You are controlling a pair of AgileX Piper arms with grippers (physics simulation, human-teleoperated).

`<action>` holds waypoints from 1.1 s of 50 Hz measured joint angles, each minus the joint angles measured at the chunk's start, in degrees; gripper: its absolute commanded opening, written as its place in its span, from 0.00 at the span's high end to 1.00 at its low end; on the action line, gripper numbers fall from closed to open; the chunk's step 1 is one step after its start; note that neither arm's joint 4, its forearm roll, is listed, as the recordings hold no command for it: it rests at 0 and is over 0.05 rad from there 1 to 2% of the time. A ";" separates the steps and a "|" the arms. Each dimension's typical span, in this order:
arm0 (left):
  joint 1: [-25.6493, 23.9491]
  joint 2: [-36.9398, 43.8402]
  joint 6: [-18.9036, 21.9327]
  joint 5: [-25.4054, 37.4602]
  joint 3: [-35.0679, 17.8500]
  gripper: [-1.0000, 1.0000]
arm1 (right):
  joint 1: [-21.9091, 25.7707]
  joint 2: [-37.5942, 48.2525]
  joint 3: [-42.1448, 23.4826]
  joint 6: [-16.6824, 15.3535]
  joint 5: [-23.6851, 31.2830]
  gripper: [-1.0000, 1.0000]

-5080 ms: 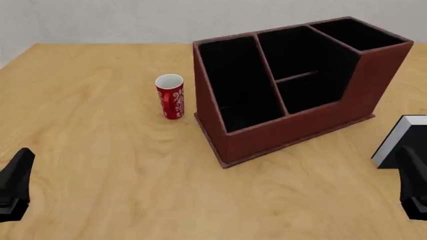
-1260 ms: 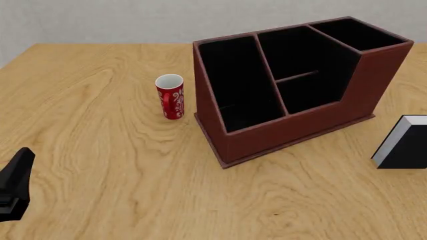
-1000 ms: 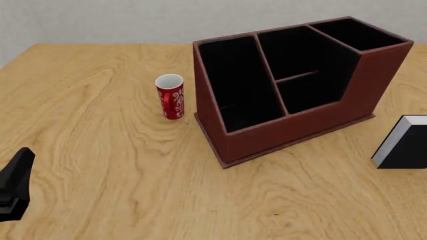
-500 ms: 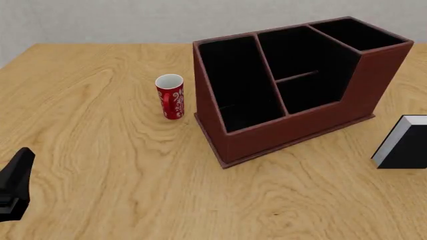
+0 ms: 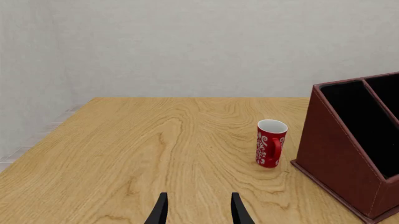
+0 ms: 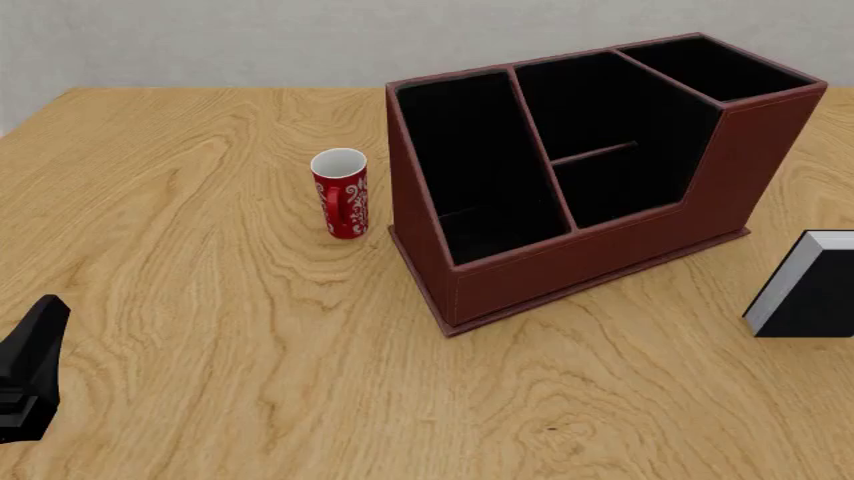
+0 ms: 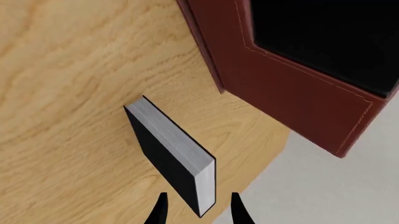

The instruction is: Pick up the book and place it in the left compartment of the caddy.

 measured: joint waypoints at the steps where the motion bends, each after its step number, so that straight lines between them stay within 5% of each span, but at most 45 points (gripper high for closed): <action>1: 0.00 0.00 0.00 0.00 0.00 0.00 | -0.02 0.21 -0.01 -0.06 -0.15 0.00; 53: 0.00 0.00 0.00 0.00 0.00 0.00 | -0.27 9.09 0.64 0.25 -6.01 0.00; 54: 0.00 0.00 0.00 0.00 0.00 0.00 | -0.26 9.12 0.68 0.27 -6.00 1.00; 55: 0.00 0.00 0.00 0.00 0.00 0.00 | -0.21 8.91 0.59 0.03 -6.24 1.00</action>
